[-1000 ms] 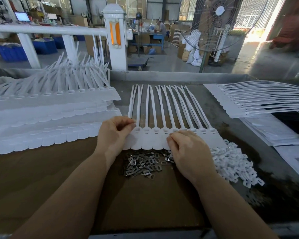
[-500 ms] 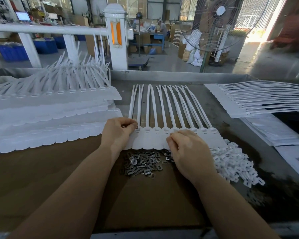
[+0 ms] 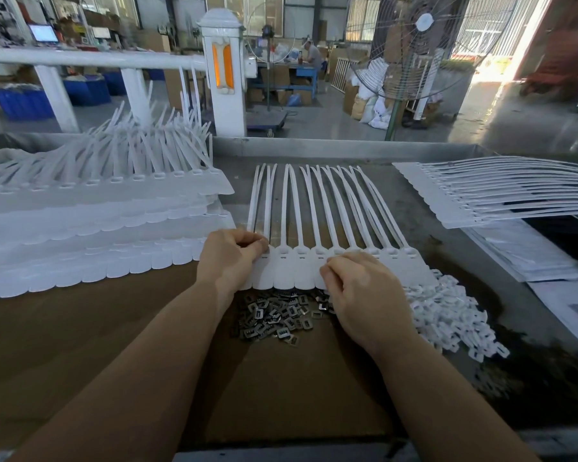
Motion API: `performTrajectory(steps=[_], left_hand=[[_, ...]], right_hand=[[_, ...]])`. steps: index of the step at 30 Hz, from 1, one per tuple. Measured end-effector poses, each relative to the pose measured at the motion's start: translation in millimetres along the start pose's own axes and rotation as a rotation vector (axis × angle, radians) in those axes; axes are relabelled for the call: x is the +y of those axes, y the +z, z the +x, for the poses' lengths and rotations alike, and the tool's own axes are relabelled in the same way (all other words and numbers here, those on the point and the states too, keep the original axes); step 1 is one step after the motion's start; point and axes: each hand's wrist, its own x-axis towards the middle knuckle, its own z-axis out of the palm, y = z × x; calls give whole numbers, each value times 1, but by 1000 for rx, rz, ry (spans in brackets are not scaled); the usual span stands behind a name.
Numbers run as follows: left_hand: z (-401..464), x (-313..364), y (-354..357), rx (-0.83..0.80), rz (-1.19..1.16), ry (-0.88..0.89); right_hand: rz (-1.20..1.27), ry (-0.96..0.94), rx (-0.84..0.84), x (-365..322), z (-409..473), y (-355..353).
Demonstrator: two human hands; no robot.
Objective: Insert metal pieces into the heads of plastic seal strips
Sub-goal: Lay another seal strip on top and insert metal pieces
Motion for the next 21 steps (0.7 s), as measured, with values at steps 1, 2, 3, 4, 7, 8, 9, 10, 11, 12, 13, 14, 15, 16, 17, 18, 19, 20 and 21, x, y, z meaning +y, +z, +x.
performTrajectory(steps=[1,2,3,4,7,8,9,10,11,12,13,14,15,16,17,18,19,20,21], left_hand=[[0,0,0,1,-20,-8],[0,0,0,0,-26,-13],[-1,0,0,-2,-18,-17],[-1,1,0,-4,-2,-17],[-3,2,-1,1,64,10],[-3,2,-1,3,88,27],[-4,2,-1,5,112,44],[-4,2,-2,7,132,59],[-5,1,-2,9,145,69],[-4,1,-2,12,151,76],[-4,1,-2,14,151,79],[-5,1,-2,15,145,81],[-5,1,-2,17,127,81],[-5,1,-2,18,94,79],[-6,0,-3,17,51,77],[-6,0,-3,14,10,77],[-7,0,-3,12,-23,78],[-7,0,-4,10,-42,79],[-8,0,-4,9,-47,81]], right_hand=[[-1,-2,-1,0,0,0],[-2,-4,-4,0,0,0],[-4,-6,-8,0,0,0],[-5,-9,-10,1,0,0],[-3,-7,-10,0,0,-1],[-4,-5,-10,0,0,-1],[-6,-3,-10,0,0,-1],[-7,-1,-8,0,0,-1],[-5,-1,-5,0,0,-1],[-1,-1,-3,0,0,-1],[0,-2,-3,0,0,-1],[-1,-3,-6,0,0,-1],[-3,-3,-10,0,0,0],[-4,-2,-12,0,0,0],[-4,0,-11,1,1,0],[-3,1,-7,1,0,0],[-3,2,-4,1,1,0],[-4,2,-3,1,1,0],[-4,2,-4,1,1,0]])
